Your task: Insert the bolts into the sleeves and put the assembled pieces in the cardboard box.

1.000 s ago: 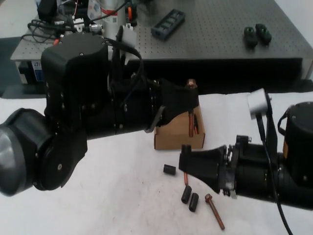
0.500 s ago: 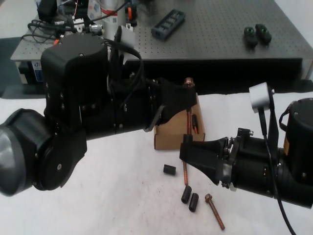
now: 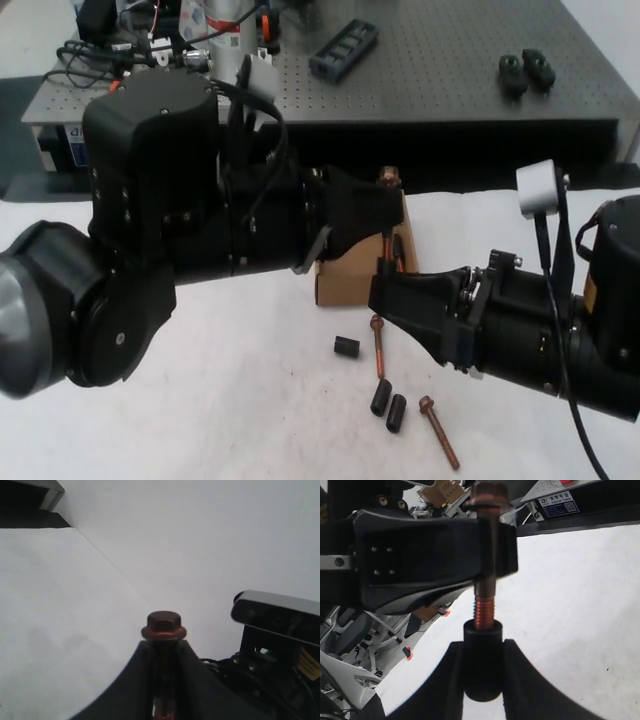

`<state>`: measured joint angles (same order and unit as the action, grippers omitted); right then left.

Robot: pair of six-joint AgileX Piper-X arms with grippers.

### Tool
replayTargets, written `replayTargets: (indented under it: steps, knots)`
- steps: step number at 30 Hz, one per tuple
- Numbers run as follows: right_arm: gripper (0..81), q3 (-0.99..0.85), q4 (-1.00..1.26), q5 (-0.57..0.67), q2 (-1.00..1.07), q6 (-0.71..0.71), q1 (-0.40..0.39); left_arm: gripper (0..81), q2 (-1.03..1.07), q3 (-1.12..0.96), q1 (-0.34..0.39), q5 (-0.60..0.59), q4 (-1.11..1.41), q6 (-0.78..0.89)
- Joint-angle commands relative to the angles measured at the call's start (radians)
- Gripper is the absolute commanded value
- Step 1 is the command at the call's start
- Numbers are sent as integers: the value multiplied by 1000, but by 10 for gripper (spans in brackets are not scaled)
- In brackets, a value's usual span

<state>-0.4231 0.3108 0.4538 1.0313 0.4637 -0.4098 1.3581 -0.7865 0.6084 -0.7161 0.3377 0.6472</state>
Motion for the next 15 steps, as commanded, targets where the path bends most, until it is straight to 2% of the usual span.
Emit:
replayTargets:
  steps: [1, 3, 4, 5, 7, 10, 15]
  knots:
    - [34, -12, 14, -16, 1, -16, 2, 135, -14, -2, 4, -95, -7, -30]
    - [34, -12, 18, -18, 1, -16, 5, 309, -14, -2, 4, -84, -25, -51]
    - [34, -12, 18, -18, 1, -20, 12, 410, -14, -2, 4, -56, -32, -50]
    - [34, -12, 18, -18, 1, -37, 23, 477, -14, -2, 4, -16, -42, -51]
    - [34, -12, 10, -86, 7, -68, 52, 495, -14, -2, 4, 56, -69, -53]
    - [34, -41, -25, -210, 60, -138, 116, 466, -14, -2, 4, 188, -129, -113]
    - [34, -252, -183, -247, 300, -273, 211, 460, -14, -2, 4, 368, -263, -231]
